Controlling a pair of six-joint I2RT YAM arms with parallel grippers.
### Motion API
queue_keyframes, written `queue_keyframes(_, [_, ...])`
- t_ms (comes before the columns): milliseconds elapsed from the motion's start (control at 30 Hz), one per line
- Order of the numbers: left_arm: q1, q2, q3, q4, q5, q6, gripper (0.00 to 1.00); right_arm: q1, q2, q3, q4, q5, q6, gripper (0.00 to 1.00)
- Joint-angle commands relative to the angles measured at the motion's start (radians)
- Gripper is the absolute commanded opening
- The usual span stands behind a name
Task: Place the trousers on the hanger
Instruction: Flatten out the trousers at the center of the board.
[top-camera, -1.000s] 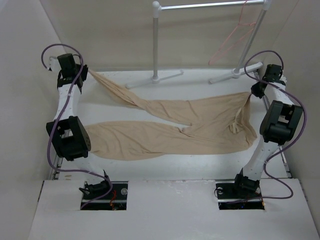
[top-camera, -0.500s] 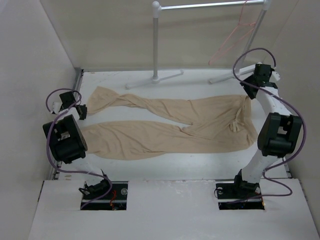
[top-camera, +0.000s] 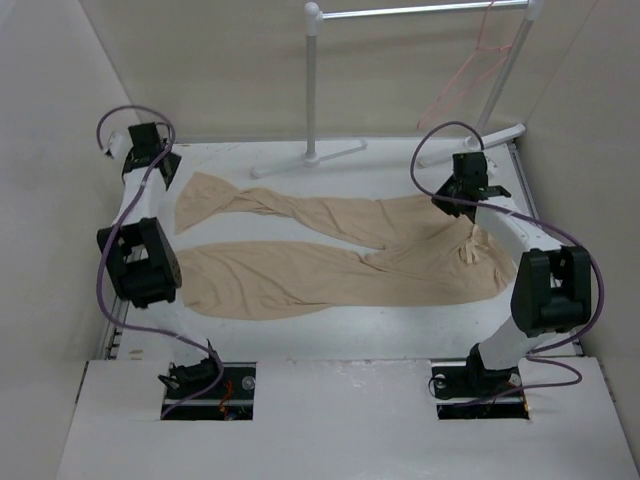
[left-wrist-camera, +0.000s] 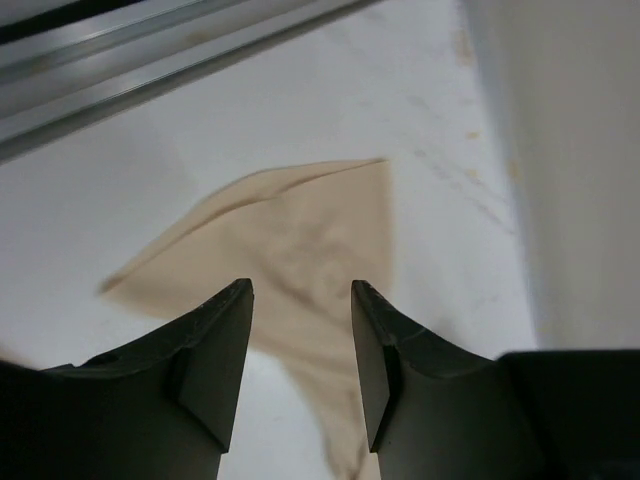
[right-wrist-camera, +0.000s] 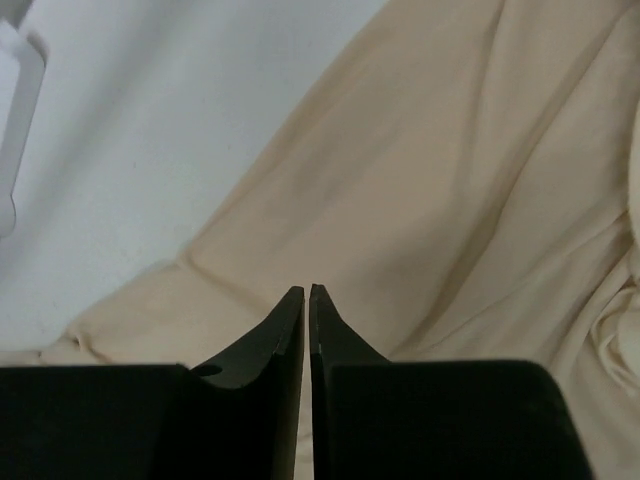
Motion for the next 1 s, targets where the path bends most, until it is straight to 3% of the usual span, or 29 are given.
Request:
queue_keyframes(0, [-0.090, 0.225, 0.306, -0.105, -0.031, 0.133, 0.41, 0.067, -0.108, -0.037, 0.023, -0.057, -0.018, 0.10])
queue_keyframes(133, [-0.122, 0.508, 0.677, -0.310, -0.065, 0.180, 0.41, 0.119, -0.174, -0.085, 0.018, -0.054, -0.036, 0.17])
queue_keyframes(267, [-0.136, 0.645, 0.830, -0.346, -0.062, 0.210, 0.42, 0.142, -0.204, -0.103, 0.006, -0.080, -0.042, 0.22])
queue_keyframes(433, [-0.144, 0.700, 0.845, -0.292, -0.056, 0.207, 0.39, 0.197, -0.201, -0.121, -0.008, -0.088, -0.039, 0.23])
queue_keyframes(667, [-0.148, 0.717, 0.821, -0.295, -0.080, 0.200, 0.11, 0.219, -0.218, -0.143, -0.013, -0.085, -0.018, 0.26])
queue_keyframes(733, [-0.144, 0.706, 0.805, -0.289, -0.074, 0.199, 0.07, 0.207, -0.220, -0.131, -0.013, -0.088, -0.022, 0.32])
queue_keyframes(867, [-0.133, 0.682, 0.798, -0.297, -0.067, 0.199, 0.01, 0.145, -0.224, -0.103, -0.007, -0.085, -0.030, 0.53])
queue_keyframes(967, [-0.134, 0.639, 0.799, -0.289, -0.073, 0.194, 0.00, 0.127, -0.217, -0.091, -0.001, -0.088, -0.038, 0.59])
